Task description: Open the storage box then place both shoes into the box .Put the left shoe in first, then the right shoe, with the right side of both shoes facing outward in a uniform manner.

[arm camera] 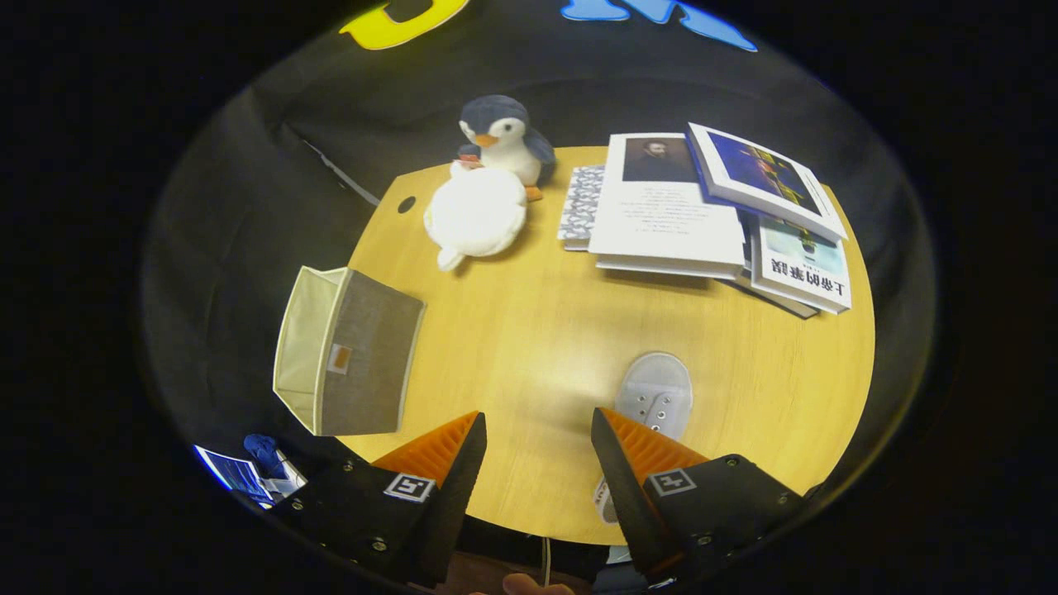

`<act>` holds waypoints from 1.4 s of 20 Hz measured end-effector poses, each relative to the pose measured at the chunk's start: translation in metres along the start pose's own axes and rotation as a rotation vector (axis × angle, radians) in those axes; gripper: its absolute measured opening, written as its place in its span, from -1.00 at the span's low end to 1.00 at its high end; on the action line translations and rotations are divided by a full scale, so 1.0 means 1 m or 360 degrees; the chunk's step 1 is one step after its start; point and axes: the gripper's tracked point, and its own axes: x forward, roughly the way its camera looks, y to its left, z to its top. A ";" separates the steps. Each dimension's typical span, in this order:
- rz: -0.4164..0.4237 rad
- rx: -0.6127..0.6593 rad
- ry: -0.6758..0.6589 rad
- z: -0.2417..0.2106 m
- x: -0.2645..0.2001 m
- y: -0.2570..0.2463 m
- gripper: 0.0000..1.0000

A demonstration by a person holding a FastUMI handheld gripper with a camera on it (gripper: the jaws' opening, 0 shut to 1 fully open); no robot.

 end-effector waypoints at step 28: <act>-0.0293 0.0150 0.0403 -0.111 0.075 -0.123 0.58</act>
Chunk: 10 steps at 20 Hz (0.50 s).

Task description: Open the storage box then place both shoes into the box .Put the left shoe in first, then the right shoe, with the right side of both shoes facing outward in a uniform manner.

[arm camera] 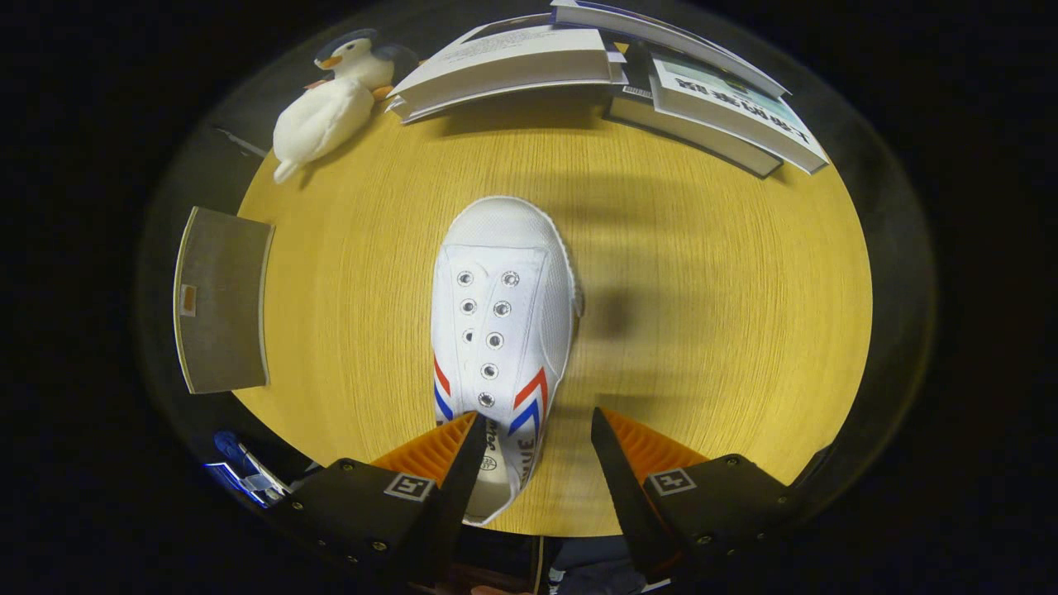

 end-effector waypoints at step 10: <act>-0.0036 -0.0027 -0.0065 0.004 0.002 -0.003 -0.93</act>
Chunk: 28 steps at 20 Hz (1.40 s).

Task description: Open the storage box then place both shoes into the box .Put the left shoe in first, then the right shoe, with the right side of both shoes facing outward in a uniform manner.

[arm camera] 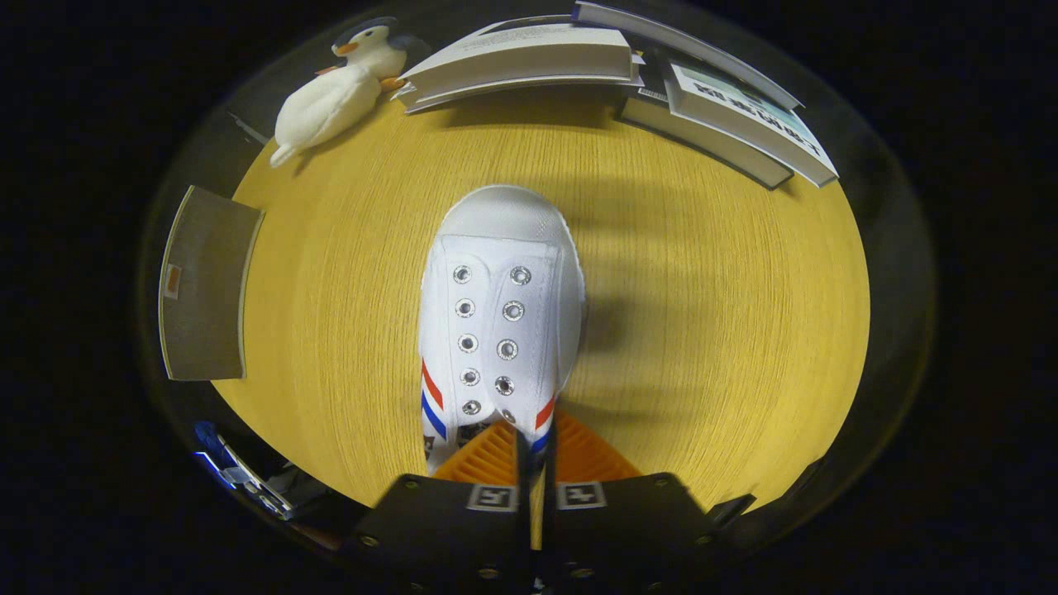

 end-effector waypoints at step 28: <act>0.0313 -0.0440 -0.0254 0.051 -0.060 0.043 -0.99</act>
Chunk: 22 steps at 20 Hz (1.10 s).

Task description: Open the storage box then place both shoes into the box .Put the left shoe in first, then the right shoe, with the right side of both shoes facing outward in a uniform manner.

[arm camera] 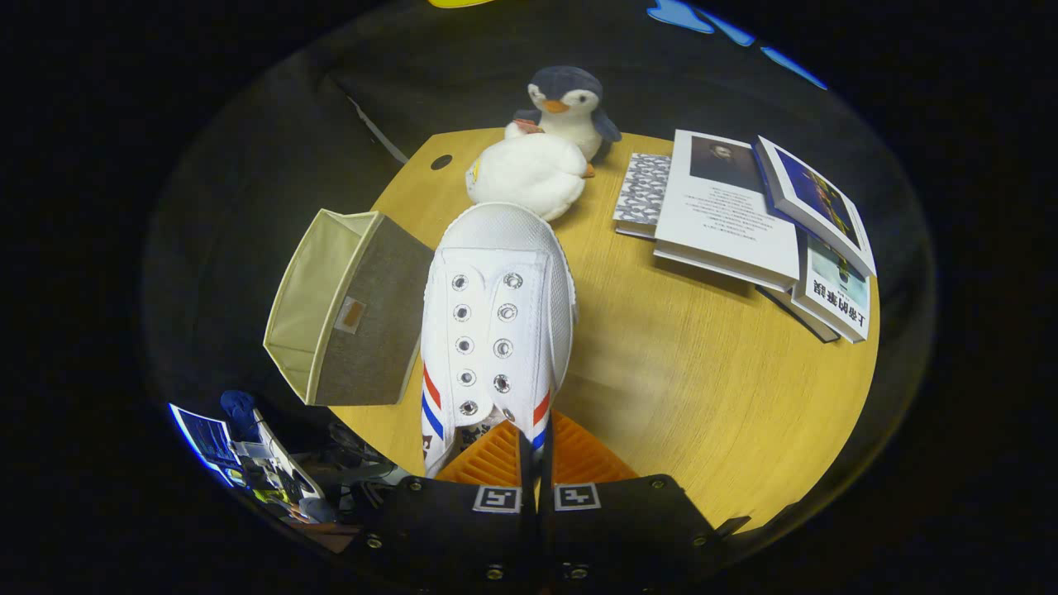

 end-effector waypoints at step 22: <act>0.0243 -0.0388 0.0049 0.087 0.025 0.215 -0.99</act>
